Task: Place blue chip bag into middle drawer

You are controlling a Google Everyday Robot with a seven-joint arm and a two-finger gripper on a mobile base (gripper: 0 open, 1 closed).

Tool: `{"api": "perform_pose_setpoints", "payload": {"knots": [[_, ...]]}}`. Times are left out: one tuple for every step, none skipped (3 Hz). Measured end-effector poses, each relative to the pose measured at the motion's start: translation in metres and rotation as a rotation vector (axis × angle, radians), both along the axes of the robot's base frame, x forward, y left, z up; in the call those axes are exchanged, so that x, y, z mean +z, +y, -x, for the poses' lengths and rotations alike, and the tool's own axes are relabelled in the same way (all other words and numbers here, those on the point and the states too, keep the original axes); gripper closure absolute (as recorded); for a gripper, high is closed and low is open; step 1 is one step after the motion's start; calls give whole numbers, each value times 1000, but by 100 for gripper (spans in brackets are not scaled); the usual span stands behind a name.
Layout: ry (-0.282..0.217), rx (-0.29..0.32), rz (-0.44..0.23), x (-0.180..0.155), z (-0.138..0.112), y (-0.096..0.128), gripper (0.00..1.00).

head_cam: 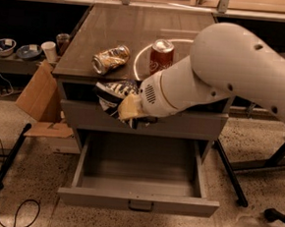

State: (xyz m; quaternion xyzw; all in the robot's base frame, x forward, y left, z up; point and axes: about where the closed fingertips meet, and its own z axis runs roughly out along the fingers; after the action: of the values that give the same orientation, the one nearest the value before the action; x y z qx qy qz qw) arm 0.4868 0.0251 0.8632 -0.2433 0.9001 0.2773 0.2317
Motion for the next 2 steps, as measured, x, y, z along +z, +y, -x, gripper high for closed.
{"api": "perform_pose_setpoints", "payload": {"knots": [[14,2,-11,-22,10,6,100],[31,6,-40,-55,22,20,100]]}}
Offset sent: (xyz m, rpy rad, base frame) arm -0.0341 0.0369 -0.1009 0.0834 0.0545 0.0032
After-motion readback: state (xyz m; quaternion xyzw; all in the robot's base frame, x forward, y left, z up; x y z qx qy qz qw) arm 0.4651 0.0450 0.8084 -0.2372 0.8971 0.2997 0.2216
